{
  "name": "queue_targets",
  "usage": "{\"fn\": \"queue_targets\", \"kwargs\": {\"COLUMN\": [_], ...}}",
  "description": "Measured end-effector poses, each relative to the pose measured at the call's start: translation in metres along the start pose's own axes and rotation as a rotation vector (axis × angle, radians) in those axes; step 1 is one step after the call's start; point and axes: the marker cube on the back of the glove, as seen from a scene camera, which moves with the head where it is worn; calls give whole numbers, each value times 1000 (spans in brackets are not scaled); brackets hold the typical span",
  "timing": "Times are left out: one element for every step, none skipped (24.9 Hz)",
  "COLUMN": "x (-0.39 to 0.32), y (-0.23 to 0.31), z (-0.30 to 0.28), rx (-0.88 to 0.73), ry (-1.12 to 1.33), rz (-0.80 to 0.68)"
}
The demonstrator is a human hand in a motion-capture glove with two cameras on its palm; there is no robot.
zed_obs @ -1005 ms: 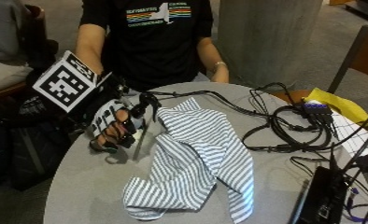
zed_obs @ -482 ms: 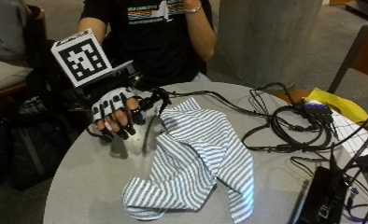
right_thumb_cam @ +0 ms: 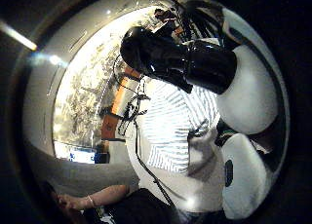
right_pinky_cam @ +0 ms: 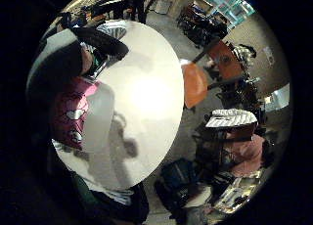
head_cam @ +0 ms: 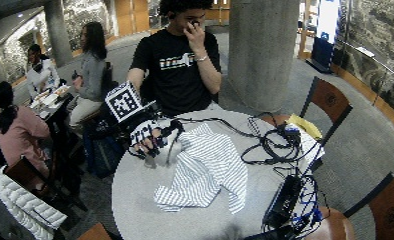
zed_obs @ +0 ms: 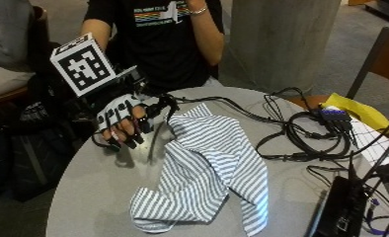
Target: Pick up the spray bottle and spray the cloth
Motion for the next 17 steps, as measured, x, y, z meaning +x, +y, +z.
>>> {"fn": "queue_targets", "kwargs": {"x": [0,-1,-1,-1,-1,0,0,1,2,3,4,5,6,6,7,6,6], "y": [0,0,0,0,1,1,1,1,1,1,2,2,2,1,1,0,-1], "z": [2,3,5,6,7,8,8,8,8,8,8,7,6,5,5,4,4], "rx": [-2,-5,-9,-14,-20,-25,-29,-30,-29,-28,-27,-27,-28,-28,-26,-23,-21], "ry": [-2,-4,-5,-5,-6,-6,-6,-4,-1,5,12,20,28,35,40,43,44], "rz": [1,1,-1,-3,-4,-3,2,7,9,8,4,0,-2,-1,0,3,4]}}
